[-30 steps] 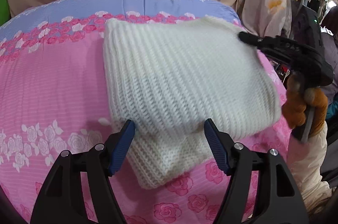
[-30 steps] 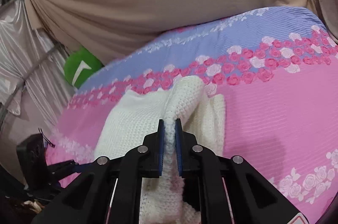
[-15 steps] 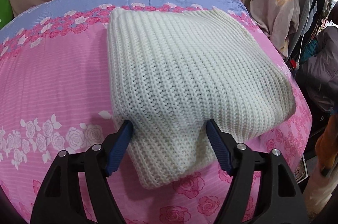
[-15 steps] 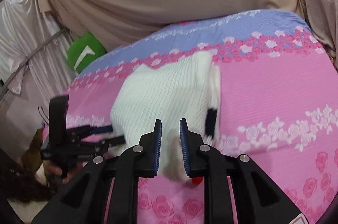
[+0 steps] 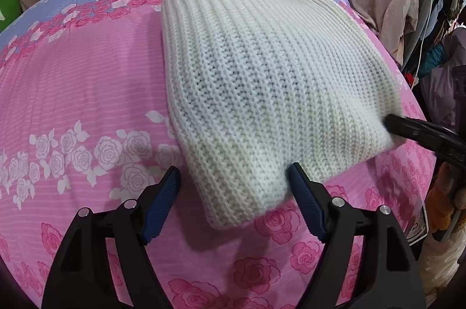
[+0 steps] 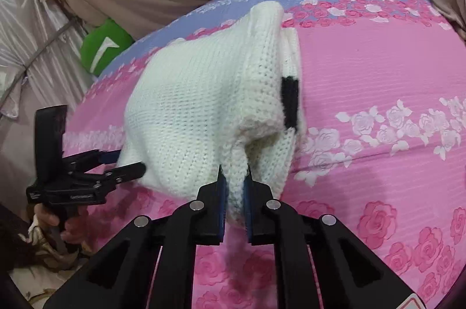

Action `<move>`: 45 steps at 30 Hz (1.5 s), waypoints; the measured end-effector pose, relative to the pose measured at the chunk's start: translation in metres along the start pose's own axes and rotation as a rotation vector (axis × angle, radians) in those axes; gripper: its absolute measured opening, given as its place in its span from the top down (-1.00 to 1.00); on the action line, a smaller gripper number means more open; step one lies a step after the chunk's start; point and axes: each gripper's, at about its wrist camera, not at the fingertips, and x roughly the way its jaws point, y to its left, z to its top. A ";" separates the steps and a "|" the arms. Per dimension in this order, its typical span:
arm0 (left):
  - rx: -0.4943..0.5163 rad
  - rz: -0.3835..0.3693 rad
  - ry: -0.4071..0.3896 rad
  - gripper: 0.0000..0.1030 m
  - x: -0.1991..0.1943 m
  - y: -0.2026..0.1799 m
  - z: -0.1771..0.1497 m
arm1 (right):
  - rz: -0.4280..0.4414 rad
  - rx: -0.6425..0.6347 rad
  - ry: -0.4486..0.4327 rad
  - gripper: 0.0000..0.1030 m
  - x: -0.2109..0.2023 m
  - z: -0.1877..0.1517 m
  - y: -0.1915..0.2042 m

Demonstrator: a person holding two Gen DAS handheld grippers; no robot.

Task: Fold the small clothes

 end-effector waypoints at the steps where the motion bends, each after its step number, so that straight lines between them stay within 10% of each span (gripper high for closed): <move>1: -0.003 -0.003 0.003 -0.44 -0.001 0.002 -0.001 | 0.007 0.000 -0.024 0.83 -0.011 -0.001 0.002; 5: 0.006 0.005 -0.005 -0.45 -0.002 0.002 -0.007 | -0.185 0.036 0.057 0.84 0.012 -0.012 -0.027; 10: -0.008 -0.015 0.003 -0.35 -0.013 0.002 -0.006 | -0.128 0.077 -0.004 0.69 -0.007 -0.006 -0.029; 17: 0.017 -0.015 -0.203 -0.36 -0.078 -0.008 0.027 | -0.160 -0.068 -0.176 0.51 -0.054 0.051 0.007; 22: 0.044 -0.013 -0.214 -0.36 -0.054 -0.029 0.065 | -0.165 -0.181 -0.124 0.67 -0.004 0.089 0.029; 26: 0.061 0.037 -0.120 -0.36 -0.006 -0.036 0.066 | -0.419 -0.172 0.026 0.55 0.075 0.093 -0.016; 34: 0.089 0.090 -0.140 -0.40 -0.001 -0.040 0.060 | -0.225 -0.152 -0.068 0.62 0.014 0.079 0.019; 38: 0.093 0.096 -0.141 -0.53 0.003 -0.044 0.060 | -0.287 -0.179 0.072 0.72 0.060 0.051 0.011; 45: 0.097 0.125 -0.140 -0.60 0.006 -0.049 0.062 | -0.240 -0.121 -0.015 0.68 0.027 0.051 0.020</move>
